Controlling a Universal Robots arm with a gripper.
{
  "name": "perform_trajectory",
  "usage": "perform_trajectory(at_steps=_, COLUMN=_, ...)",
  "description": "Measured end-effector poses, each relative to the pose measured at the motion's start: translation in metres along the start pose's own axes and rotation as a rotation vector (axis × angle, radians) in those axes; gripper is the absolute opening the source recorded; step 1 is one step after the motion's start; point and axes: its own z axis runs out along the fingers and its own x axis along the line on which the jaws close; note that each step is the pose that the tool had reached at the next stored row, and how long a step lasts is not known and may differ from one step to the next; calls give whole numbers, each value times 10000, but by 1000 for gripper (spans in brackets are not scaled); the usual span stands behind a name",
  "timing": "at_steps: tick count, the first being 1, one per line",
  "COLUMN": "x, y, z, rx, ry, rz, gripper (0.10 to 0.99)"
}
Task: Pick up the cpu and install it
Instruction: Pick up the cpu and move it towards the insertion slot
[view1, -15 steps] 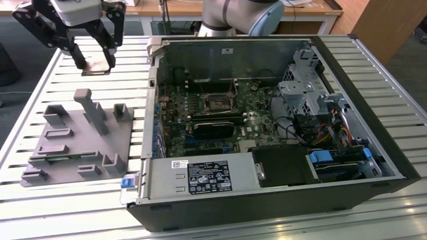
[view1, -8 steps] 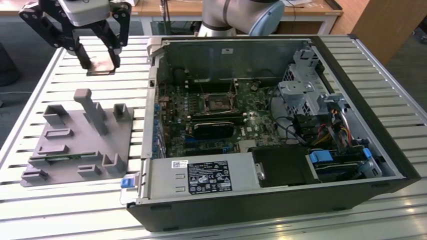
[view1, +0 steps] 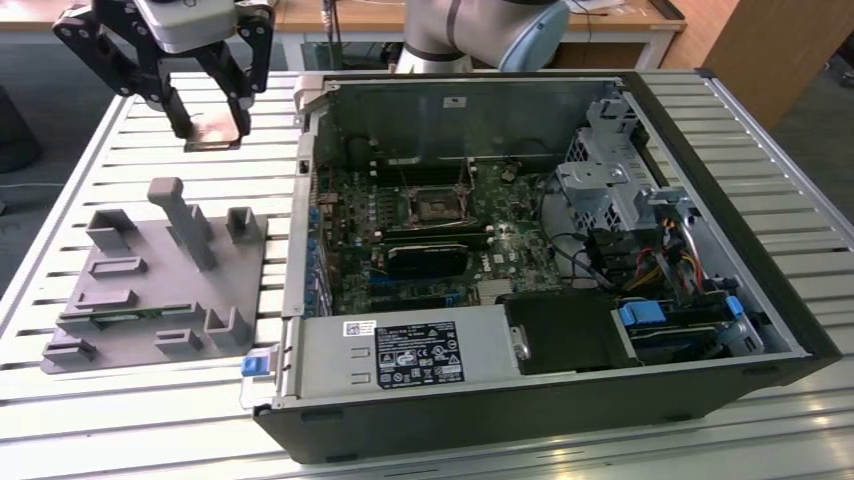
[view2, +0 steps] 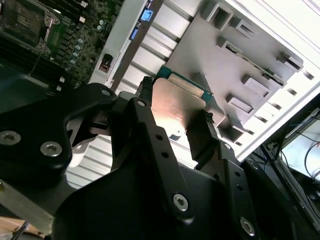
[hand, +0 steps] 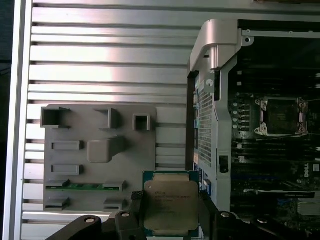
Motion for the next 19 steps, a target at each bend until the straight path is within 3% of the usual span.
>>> perform_trajectory(at_steps=19, x=-172, y=2, z=7, rx=1, ry=0, rz=0, gripper=525)
